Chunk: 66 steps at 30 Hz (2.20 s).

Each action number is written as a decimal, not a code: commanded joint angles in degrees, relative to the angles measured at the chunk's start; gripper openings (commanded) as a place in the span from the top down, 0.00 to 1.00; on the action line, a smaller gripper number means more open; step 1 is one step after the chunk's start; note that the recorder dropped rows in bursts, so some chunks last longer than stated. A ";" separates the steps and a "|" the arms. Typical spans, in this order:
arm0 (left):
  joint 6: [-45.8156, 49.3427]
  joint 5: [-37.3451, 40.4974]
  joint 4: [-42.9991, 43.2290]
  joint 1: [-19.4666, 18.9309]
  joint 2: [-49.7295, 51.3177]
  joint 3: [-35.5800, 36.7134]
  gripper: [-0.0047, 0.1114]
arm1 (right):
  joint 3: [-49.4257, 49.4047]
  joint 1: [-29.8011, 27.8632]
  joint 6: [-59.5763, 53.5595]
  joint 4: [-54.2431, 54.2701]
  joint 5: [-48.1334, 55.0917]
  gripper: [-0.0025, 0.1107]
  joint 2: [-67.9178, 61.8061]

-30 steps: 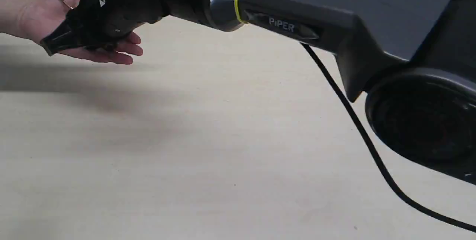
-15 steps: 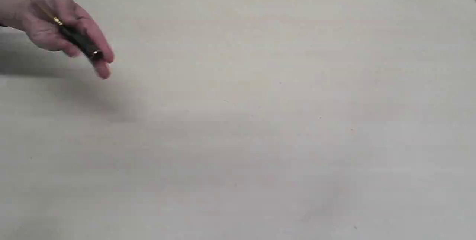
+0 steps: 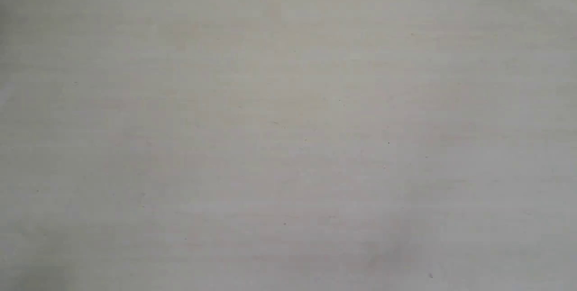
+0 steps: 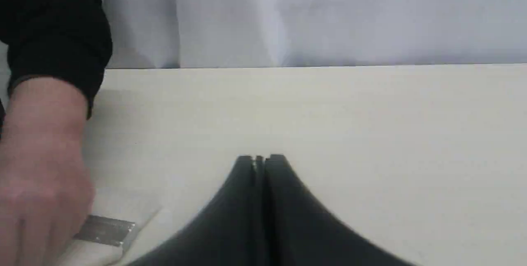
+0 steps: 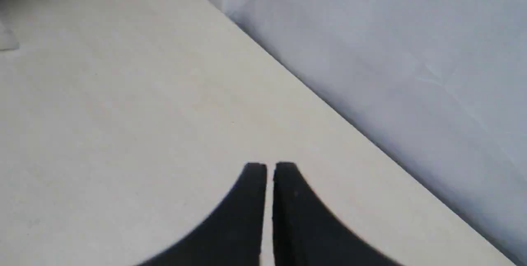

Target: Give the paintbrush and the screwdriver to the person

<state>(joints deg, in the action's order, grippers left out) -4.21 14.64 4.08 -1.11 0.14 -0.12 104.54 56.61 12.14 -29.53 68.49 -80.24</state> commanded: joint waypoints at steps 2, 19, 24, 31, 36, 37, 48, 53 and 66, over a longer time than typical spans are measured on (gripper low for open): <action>-0.12 -0.35 -0.06 0.47 -0.14 0.12 0.96 | -6.62 4.45 5.75 -5.12 1.22 0.94 10.72; -0.12 -0.34 -0.22 0.47 -0.14 0.12 0.96 | -48.88 8.15 26.93 -14.89 1.47 0.94 48.13; -0.12 -0.34 -0.22 0.47 -0.14 0.12 0.96 | -61.32 8.15 32.52 -14.04 -1.33 0.94 51.75; -0.12 -0.34 -0.22 0.47 -0.14 0.12 0.96 | -72.38 8.15 38.62 -15.07 -27.76 0.94 52.09; -0.12 -0.34 -0.22 0.47 -0.14 0.12 0.96 | -75.06 8.15 38.93 -12.40 -37.10 0.94 52.09; -0.12 -0.34 -0.22 0.47 -0.14 0.12 0.96 | -75.20 8.15 38.93 -11.45 -37.34 0.94 52.09; -0.12 -0.34 -0.01 0.47 -0.14 0.12 0.96 | -75.20 8.15 36.60 -10.85 -36.57 0.94 52.09; -0.12 -0.34 -0.01 0.47 -0.14 0.12 0.96 | -75.34 4.82 34.46 -12.00 -36.11 0.94 53.58; -0.12 -0.34 -0.12 0.47 -0.14 0.12 0.96 | -86.34 -35.50 30.53 -11.88 -58.65 0.94 63.97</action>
<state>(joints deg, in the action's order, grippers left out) -4.21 14.64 4.08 -1.11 0.14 -0.12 19.42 25.06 43.50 -41.08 13.01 -17.52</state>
